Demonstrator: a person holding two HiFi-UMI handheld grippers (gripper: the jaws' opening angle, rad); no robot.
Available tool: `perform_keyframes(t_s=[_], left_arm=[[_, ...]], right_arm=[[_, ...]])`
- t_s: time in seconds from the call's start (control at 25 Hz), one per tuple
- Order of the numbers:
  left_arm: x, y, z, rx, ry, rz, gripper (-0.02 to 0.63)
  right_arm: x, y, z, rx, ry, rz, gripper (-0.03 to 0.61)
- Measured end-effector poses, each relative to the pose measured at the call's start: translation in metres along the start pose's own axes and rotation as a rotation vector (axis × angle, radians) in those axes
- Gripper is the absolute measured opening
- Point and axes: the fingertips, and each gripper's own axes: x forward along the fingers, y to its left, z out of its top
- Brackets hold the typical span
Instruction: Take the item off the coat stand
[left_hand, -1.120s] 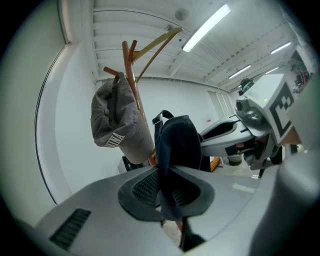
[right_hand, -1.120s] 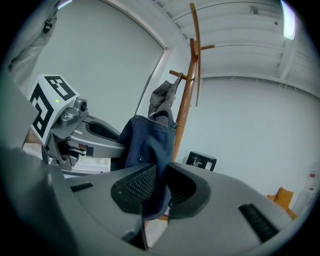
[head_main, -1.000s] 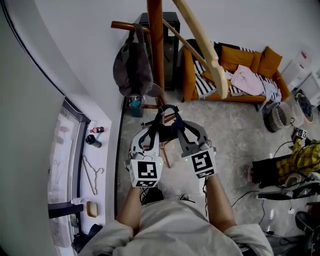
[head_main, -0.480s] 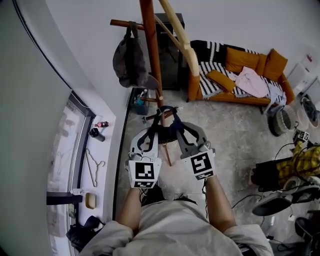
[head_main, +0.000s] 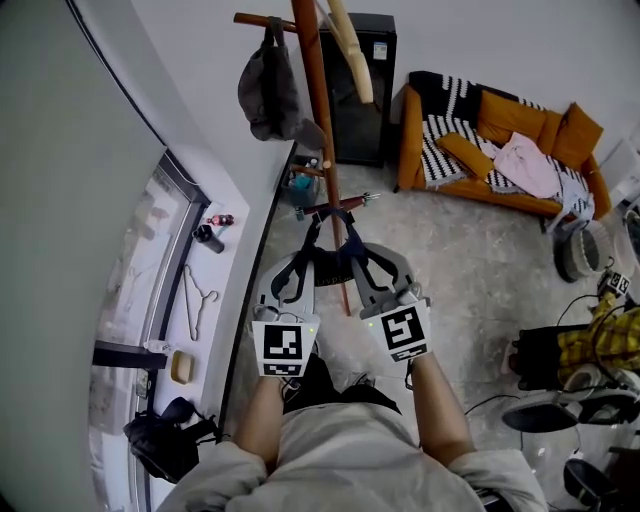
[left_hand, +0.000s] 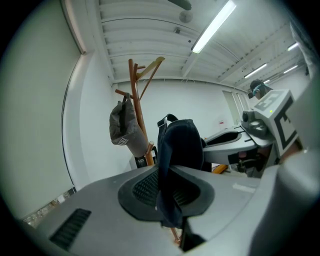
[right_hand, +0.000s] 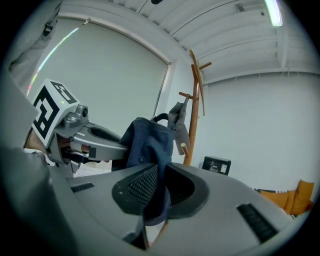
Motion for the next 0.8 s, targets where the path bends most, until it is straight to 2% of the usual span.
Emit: perform_keyframes(t_s=[0.32, 0.44, 0.6, 0.8], left_arm=[[-0.024, -0.003, -0.007, -0.043, -0.009, 0.022, 0.041], [-0.034, 0.009, -0.008, -0.048, -0.008, 0.05, 0.041], [-0.029, 0.025, 0.0, -0.065, 0.001, 0.085, 0.041], [-0.076, 0.075, -0.029, -0.103, -0.022, 0.119, 0.041]], right_arm=[[-0.011, 0.018, 0.003, 0.042, -0.016, 0.008, 0.034], [-0.004, 0.031, 0.008, 0.055, -0.013, 0.031, 0.034], [0.012, 0.027, 0.018, 0.1, -0.021, 0.055, 0.034], [0.036, 0.095, 0.03, 0.096, -0.027, 0.062, 0.034]])
